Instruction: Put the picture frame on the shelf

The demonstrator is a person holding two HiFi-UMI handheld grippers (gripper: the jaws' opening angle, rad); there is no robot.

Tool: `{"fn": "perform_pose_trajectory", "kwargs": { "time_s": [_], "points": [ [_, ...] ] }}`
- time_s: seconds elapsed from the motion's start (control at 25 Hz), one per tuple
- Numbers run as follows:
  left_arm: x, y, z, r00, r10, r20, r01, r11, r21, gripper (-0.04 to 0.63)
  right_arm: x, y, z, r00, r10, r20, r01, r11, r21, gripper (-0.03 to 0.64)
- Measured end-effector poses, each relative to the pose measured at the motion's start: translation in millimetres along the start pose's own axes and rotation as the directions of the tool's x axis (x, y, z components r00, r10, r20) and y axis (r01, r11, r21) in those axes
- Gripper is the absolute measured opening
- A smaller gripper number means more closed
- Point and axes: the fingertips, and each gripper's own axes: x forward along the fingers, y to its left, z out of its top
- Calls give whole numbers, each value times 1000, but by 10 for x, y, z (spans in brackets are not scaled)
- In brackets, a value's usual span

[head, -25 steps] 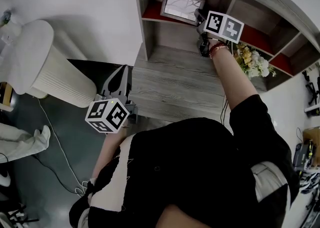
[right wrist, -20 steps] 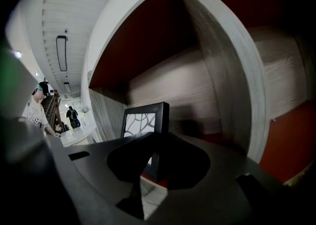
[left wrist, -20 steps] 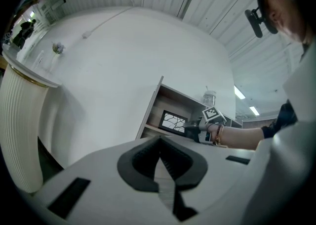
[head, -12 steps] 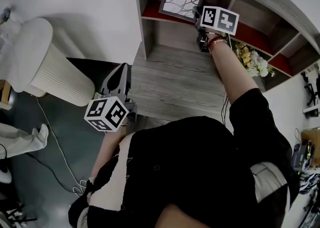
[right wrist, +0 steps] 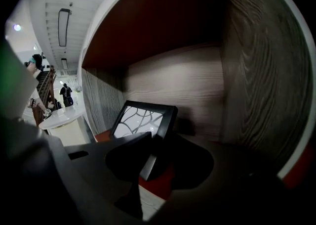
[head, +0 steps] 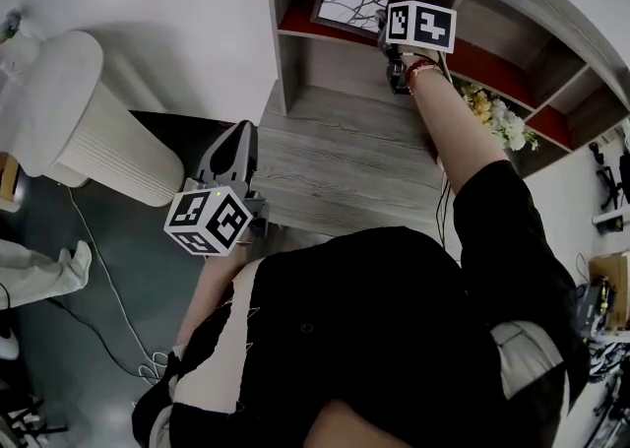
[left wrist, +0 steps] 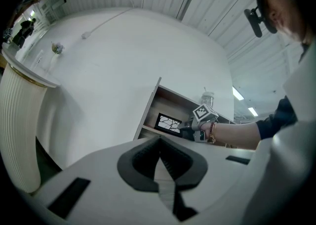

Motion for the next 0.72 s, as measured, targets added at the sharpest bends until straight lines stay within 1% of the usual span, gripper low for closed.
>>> {"fn": "perform_pose_trajectory", "kwargs": {
  "time_s": [0.2, 0.4, 0.6, 0.72],
  "points": [
    [-29, 11, 14, 1000, 5, 12, -5, 1000, -4, 11, 37, -8, 19, 999, -19, -28, 19, 1000, -9, 121],
    [-74, 15, 10, 1000, 6, 21, -6, 999, -33, 11, 54, -17, -7, 997, -32, -68, 31, 999, -14, 123],
    [-121, -7, 73, 999, 6, 35, -6, 1000, -16, 11, 93, 18, -10, 995, -35, -99, 35, 999, -5, 123],
    [-165, 0, 81, 999, 14, 39, -13, 1000, -14, 11, 110, 73, -16, 992, -33, -119, 31, 999, -21, 123]
  ]
}}
